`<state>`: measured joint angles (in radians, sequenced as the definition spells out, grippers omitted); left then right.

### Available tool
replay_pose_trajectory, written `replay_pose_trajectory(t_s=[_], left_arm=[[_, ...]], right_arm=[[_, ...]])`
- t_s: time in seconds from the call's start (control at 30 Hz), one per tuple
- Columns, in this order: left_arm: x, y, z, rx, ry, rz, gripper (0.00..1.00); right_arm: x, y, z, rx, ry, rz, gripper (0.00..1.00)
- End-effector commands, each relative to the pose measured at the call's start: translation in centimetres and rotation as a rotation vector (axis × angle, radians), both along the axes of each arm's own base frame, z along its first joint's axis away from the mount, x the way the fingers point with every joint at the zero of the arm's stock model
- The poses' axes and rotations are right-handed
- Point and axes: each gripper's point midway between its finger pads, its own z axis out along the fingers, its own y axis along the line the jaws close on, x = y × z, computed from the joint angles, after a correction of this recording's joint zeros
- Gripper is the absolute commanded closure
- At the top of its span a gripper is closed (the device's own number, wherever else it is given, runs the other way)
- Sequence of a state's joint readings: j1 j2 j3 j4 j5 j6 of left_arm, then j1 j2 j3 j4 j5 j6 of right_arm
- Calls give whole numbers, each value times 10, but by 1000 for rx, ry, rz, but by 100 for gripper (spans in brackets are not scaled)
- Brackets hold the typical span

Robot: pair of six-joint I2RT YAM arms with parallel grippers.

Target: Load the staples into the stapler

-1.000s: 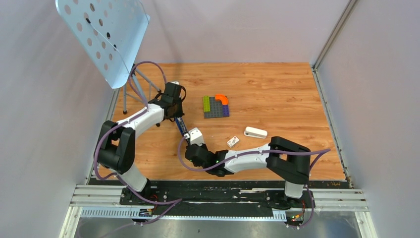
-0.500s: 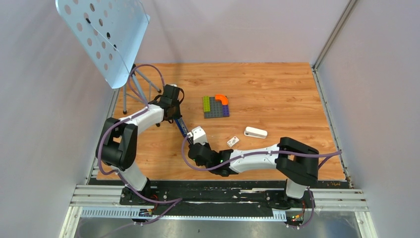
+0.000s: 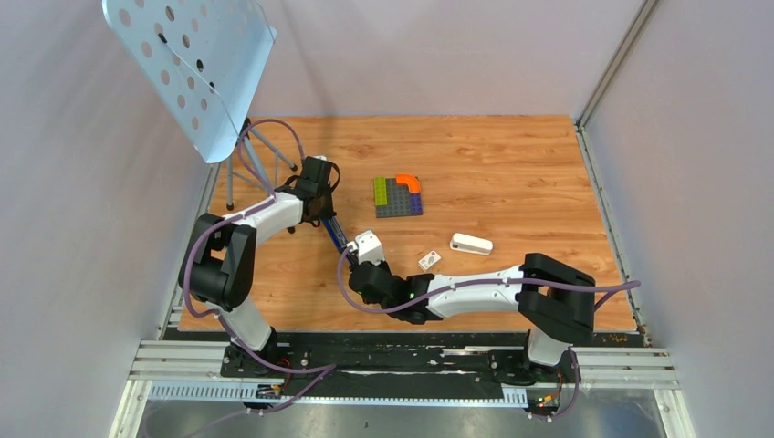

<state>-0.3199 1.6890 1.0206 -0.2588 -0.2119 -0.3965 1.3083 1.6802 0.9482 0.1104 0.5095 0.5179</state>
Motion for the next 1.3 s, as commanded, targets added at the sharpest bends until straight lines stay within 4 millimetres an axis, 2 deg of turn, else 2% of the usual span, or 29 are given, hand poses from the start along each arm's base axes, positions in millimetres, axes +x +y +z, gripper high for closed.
replay_pose_trajectory(t_s=[0.0, 0.3, 0.5, 0.8, 1.07, 1.27], left_arm=[[4, 6, -8, -5, 4, 21, 82], [5, 2, -2, -34, -7, 11, 78], [5, 7, 0, -40, -9, 32, 78], [7, 9, 9, -53, -30, 41, 69], [6, 9, 3, -60, -12, 40, 71], [0, 6, -5, -76, 12, 27, 73]], right_arm=[[-3, -10, 5, -22, -23, -1, 100], [-4, -11, 6, -26, -23, 2, 100], [-3, -12, 5, -28, -24, -3, 100], [-3, -17, 4, -30, -23, -16, 100], [-3, -18, 7, -28, -28, -15, 100], [-2, -18, 17, -34, -42, -7, 100]])
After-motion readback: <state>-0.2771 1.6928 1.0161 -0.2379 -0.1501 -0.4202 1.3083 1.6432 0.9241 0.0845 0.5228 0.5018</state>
